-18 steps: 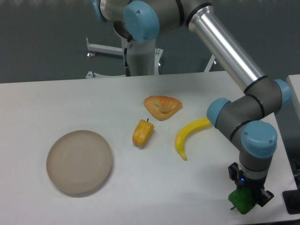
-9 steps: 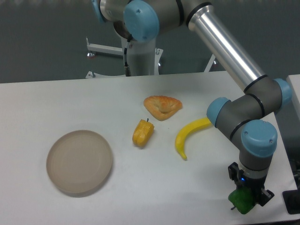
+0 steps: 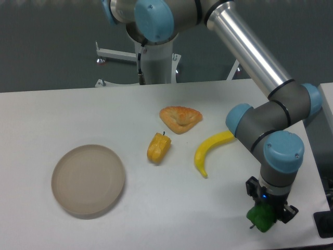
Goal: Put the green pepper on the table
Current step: 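Carry the held green pepper toward the banana and yellow pepper area, then lower the green pepper onto the table beside the banana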
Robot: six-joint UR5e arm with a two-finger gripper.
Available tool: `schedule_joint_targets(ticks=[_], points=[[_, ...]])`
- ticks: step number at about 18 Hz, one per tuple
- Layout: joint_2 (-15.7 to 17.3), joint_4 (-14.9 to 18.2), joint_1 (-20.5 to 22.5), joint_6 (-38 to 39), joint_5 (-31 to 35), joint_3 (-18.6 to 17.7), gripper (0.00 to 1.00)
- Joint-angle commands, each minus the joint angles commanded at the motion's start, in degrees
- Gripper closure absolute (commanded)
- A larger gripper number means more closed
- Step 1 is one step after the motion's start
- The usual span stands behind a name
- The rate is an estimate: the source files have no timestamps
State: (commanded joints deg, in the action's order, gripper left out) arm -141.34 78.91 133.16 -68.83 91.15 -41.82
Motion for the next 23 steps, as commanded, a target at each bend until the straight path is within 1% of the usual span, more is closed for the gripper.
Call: schedule_joint_targets(ticks=[2, 3, 4, 7, 9, 12, 13, 15, 18, 19, 20, 21, 23], points=[[2.5, 1.7, -1.0, 3.2, -1.2, -3.1, 0.68], [4.3, 1.9, -1.3, 5.3, -2.0, -5.5, 0.68], [6.1, 1.7, -1.3, 7.2, -3.6, -8.3, 0.68], [9.3, 1.3, -1.4, 13.4, -9.2, -13.0, 0.68], [9.6, 1.1, -2.5, 18.4, -10.1, -13.9, 0.68], [8.5, 0.6, -4.6, 24.5, -9.9, -14.1, 0.67], [7.9, -0.2, -5.1, 27.4, -10.1, -14.1, 0.68], [7.9, -4.0, -5.2, 32.9, -10.2, -15.0, 0.67], [8.1, -11.3, -5.5, 34.5, -10.0, -18.7, 0.65], [8.4, -12.9, -5.6, 34.5, -10.0, -20.0, 0.65], [8.6, -13.8, -5.7, 34.2, -10.0, -20.7, 0.65], [8.7, -14.0, -5.7, 34.0, -10.0, -21.1, 0.65], [8.6, -14.4, -5.7, 33.4, -10.0, -21.1, 0.65]])
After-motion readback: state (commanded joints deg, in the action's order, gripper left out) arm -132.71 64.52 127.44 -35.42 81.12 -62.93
